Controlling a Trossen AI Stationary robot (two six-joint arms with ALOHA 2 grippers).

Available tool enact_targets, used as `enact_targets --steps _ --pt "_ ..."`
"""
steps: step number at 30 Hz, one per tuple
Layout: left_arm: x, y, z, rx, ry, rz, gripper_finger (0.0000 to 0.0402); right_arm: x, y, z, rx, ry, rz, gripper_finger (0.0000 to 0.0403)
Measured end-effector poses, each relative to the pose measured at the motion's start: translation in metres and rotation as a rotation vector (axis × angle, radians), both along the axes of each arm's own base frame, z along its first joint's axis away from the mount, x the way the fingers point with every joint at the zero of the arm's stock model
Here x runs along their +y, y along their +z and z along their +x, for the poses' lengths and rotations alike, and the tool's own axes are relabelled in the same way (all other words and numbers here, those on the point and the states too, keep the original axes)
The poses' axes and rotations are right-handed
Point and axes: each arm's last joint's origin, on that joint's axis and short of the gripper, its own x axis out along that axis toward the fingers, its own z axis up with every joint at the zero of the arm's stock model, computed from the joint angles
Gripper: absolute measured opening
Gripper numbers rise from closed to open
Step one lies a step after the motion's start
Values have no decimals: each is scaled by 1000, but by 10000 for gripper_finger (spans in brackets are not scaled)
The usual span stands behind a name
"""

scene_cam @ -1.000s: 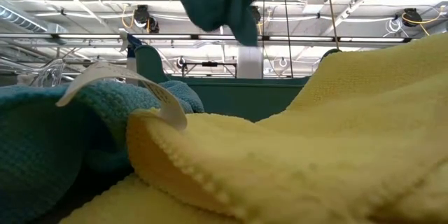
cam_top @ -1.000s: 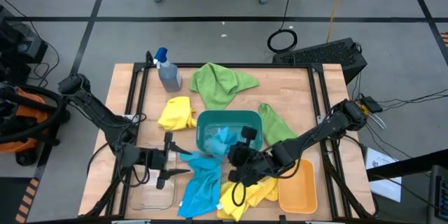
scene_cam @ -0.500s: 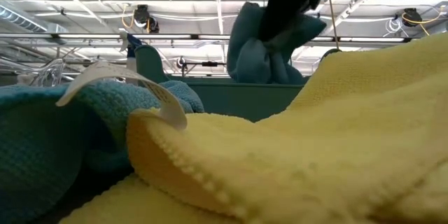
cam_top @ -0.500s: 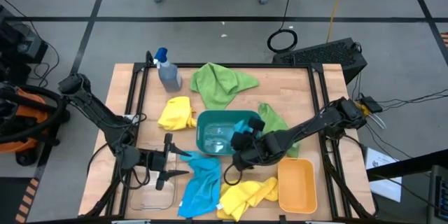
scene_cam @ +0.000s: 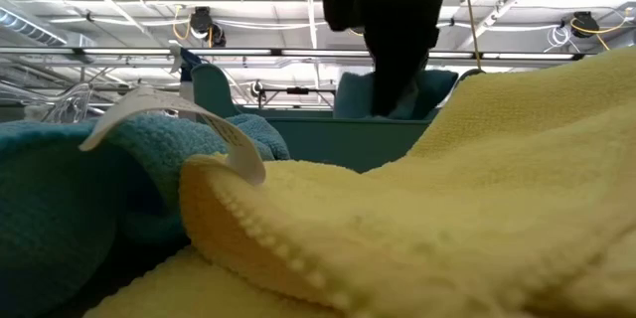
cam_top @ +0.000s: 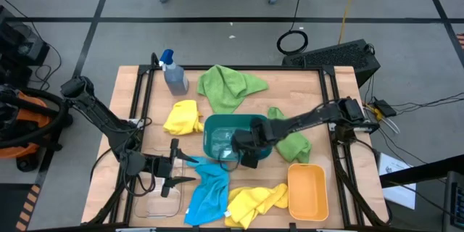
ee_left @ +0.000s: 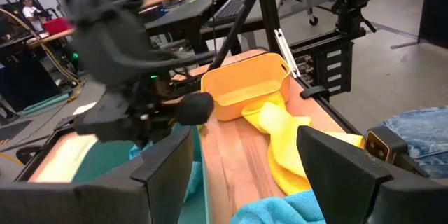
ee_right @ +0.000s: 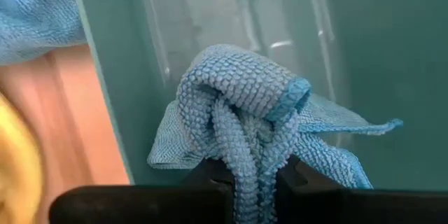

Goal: Sort microfiber towel by color & place in baskets
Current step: Put the top blue microfiber towel into the blue bin

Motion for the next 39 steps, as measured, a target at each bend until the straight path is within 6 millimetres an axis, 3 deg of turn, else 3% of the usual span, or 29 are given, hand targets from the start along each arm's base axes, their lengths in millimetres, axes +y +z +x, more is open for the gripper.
enact_targets --steps 6,15,28,35,39 --pt "0 -1 0 8 0 7 261 -20 -1 2 25 -71 110 27" --pt "0 -3 0 20 0 18 261 -21 -1 2 28 -106 118 78" --pt "1 -3 -1 29 3 1 261 -23 -3 -4 88 -125 109 193" --pt "0 -4 -1 35 -27 -4 261 -25 1 -6 79 -120 59 221" --pt "-1 -4 -1 38 -50 -9 261 -26 14 -7 100 -123 28 234"
